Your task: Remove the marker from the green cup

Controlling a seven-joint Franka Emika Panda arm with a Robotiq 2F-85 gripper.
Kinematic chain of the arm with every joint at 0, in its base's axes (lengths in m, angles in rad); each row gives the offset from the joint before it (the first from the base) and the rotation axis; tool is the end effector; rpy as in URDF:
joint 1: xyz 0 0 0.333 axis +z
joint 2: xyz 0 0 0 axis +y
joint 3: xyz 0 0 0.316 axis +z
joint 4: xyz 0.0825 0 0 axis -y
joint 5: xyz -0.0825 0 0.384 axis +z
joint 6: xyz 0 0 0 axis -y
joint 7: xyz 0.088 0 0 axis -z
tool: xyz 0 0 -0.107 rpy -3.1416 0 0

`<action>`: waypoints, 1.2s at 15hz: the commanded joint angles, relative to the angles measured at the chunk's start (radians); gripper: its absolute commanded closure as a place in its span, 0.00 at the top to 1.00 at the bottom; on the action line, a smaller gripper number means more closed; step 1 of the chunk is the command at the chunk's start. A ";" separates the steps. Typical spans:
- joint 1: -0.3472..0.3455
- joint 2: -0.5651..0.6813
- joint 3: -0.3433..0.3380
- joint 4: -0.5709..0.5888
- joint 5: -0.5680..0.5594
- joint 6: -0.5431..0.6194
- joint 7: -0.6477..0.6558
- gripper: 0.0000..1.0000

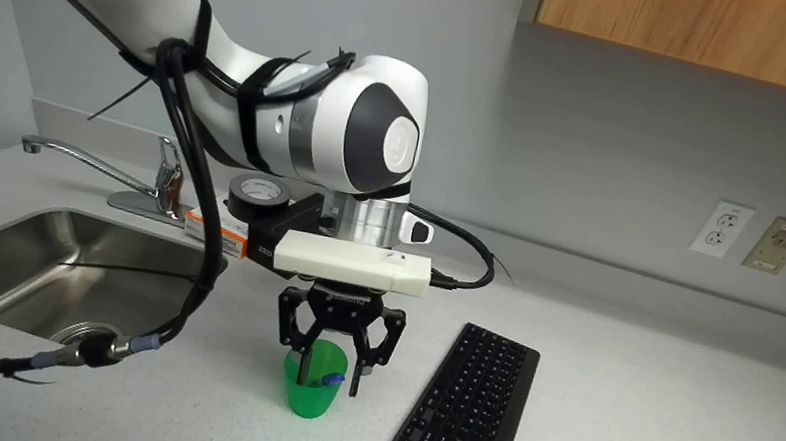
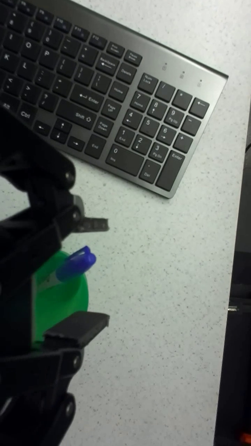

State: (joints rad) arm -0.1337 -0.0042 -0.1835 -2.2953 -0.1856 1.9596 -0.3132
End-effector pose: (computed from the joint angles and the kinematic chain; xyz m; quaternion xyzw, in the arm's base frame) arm 0.4459 -0.1591 0.3290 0.9822 0.0469 -0.1805 0.0236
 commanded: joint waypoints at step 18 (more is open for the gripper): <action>0.019 -0.335 0.025 -0.106 -0.002 -0.074 -0.142 0.04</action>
State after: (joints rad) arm -0.1326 -0.1761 -0.1734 -2.3053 -0.1792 1.8730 -0.4161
